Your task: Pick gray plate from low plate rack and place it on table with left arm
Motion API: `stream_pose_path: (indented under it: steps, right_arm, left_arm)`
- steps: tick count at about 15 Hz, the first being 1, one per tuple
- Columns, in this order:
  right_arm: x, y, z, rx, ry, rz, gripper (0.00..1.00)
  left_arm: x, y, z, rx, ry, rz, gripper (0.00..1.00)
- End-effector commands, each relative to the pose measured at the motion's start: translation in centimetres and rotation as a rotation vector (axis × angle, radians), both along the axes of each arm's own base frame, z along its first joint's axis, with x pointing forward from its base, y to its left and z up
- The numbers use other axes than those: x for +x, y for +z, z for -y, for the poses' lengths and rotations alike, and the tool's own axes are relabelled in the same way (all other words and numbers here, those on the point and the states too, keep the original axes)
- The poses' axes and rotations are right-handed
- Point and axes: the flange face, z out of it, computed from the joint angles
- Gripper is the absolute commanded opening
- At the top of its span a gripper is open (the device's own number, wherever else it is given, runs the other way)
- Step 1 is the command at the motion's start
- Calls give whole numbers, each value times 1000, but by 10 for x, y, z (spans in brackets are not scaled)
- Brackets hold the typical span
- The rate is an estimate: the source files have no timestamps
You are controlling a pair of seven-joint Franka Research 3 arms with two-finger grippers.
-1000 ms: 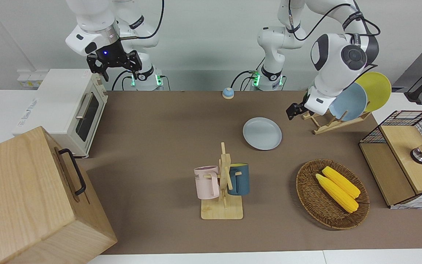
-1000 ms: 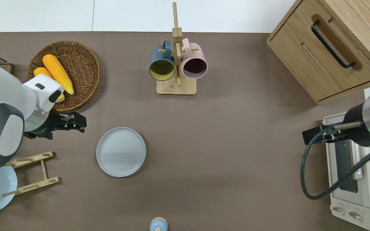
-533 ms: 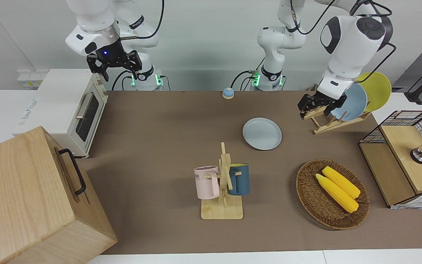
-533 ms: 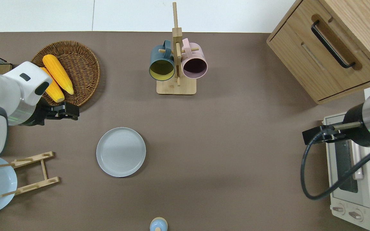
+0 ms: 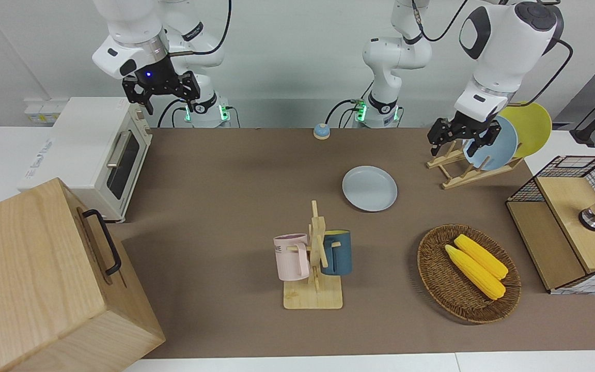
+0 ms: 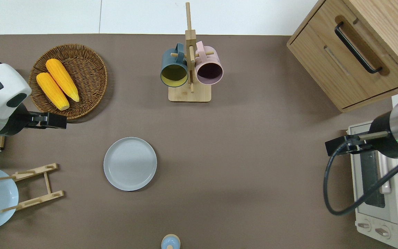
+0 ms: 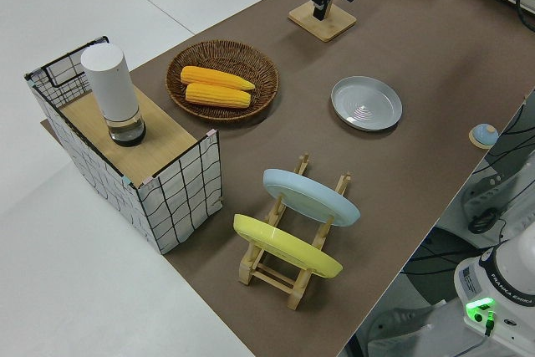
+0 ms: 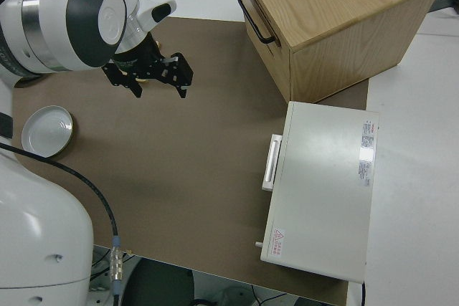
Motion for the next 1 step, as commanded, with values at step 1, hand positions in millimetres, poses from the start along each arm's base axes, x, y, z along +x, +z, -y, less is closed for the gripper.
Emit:
stream_pose_path:
  steps: [1]
  right_arm:
    - [-3,4,4,2,-5,-5,990]
  left_arm:
    - [-1,0,1,11,55,-5,1000]
